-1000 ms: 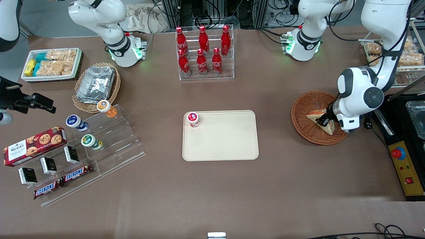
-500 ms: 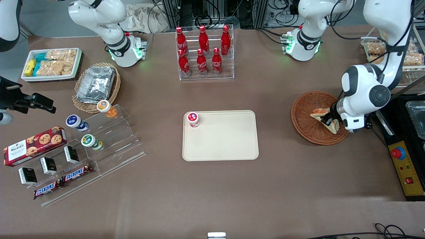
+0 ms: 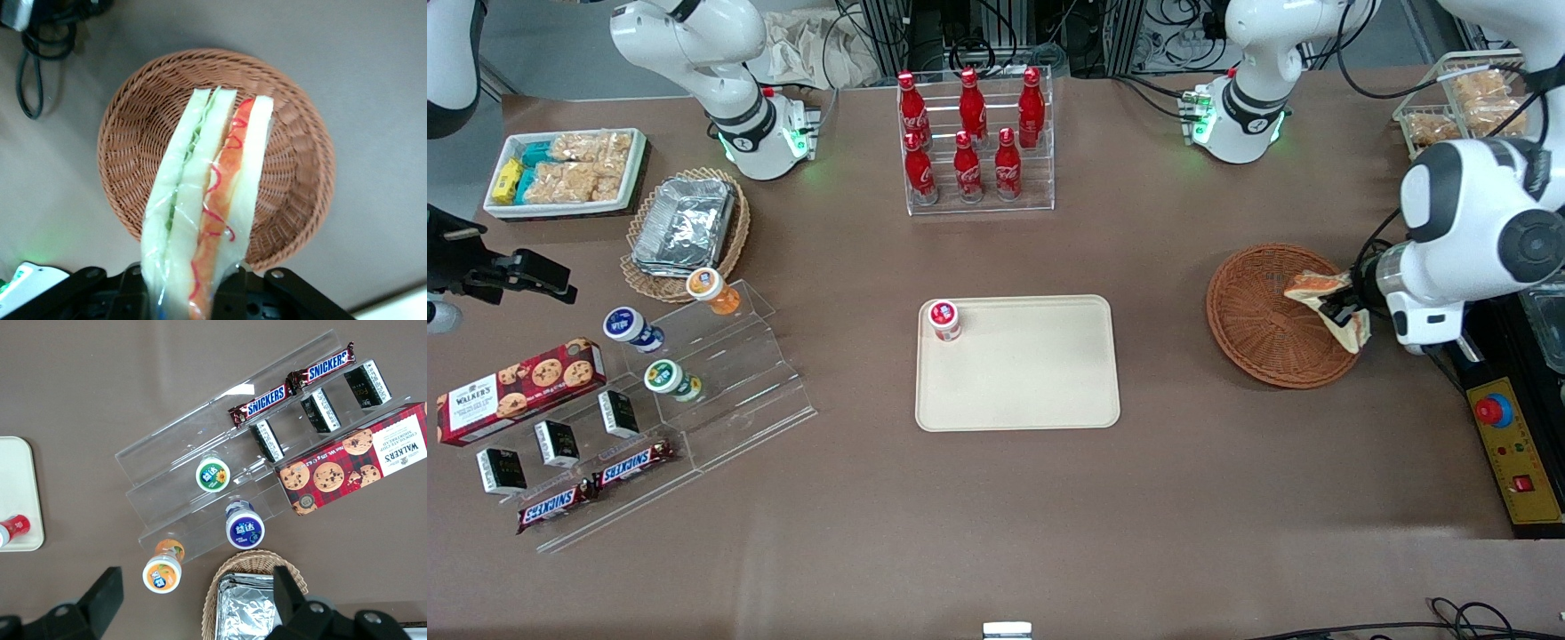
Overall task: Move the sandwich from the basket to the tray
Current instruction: 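Carry the sandwich with the left gripper over the cream tray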
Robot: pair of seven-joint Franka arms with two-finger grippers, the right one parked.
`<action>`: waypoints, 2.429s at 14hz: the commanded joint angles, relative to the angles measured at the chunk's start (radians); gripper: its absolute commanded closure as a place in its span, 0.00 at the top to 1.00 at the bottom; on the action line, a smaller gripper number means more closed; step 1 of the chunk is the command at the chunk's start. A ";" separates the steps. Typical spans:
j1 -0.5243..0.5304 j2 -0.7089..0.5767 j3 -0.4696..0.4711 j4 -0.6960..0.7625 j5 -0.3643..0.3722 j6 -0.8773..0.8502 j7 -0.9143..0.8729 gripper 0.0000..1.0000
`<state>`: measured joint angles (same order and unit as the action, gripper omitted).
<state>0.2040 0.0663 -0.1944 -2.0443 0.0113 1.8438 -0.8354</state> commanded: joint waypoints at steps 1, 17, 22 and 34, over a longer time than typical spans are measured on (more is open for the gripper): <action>-0.002 -0.031 -0.025 0.064 0.003 -0.073 0.088 0.18; -0.081 0.125 -0.402 0.174 0.058 0.009 0.243 0.19; -0.204 0.269 -0.402 0.193 0.186 0.115 0.064 0.20; -0.331 0.644 -0.398 0.381 0.452 0.219 -0.171 0.21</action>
<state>-0.1132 0.6759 -0.5959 -1.7017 0.4351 2.0682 -0.9760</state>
